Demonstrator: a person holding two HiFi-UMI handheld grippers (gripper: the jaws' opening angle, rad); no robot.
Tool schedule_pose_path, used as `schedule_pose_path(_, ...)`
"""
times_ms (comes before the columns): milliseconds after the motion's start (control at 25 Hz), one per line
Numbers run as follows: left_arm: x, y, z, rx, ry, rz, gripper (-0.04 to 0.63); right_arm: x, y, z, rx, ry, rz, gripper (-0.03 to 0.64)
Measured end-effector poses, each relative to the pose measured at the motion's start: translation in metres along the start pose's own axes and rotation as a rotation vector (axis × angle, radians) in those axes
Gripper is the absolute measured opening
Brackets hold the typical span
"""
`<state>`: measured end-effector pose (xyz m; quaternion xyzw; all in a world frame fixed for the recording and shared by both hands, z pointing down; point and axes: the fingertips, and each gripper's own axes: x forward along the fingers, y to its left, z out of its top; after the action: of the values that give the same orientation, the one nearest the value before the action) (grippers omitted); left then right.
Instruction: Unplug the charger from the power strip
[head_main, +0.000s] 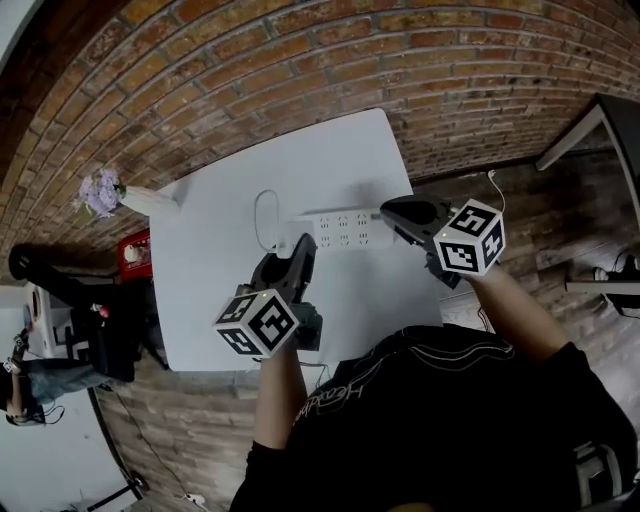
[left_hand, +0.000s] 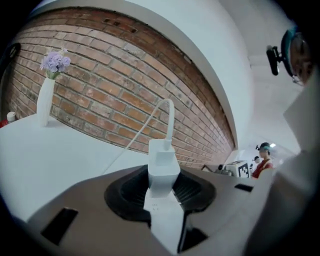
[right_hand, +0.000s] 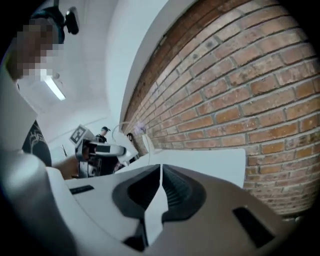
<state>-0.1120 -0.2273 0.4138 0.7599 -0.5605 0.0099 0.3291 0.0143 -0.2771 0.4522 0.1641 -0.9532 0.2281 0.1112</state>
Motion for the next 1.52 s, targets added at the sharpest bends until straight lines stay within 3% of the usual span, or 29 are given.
schedule_pose_path(200, -0.044, -0.040, 0.003, -0.067, -0.027, -0.128, 0.135, -0.028, 0.065, 0.039, 0.033, -0.117, 0.165, 0.000)
schedule_pose_path(360, -0.076, -0.060, 0.009, -0.049, -0.050, -0.195, 0.134, -0.035, 0.108, 0.058, -0.058, -0.148, 0.209, 0.000)
schedule_pose_path(520, -0.112, -0.065, 0.012, -0.012, -0.051, -0.217, 0.135, -0.030, 0.155, 0.066, -0.042, -0.159, 0.268, -0.001)
schedule_pose_path(880, -0.199, -0.054, 0.015, 0.068, -0.027, -0.251, 0.135, -0.013, 0.253, 0.062, -0.018, -0.204, 0.235, -0.003)
schedule_pose_path(1240, -0.249, -0.069, -0.002, 0.153, -0.013, -0.348, 0.135, -0.025, 0.312, 0.041, -0.047, -0.239, 0.157, -0.003)
schedule_pose_path(1520, -0.276, -0.071, -0.009, 0.157, -0.004, -0.393, 0.135, -0.031, 0.343, 0.036, -0.070, -0.264, 0.118, -0.003)
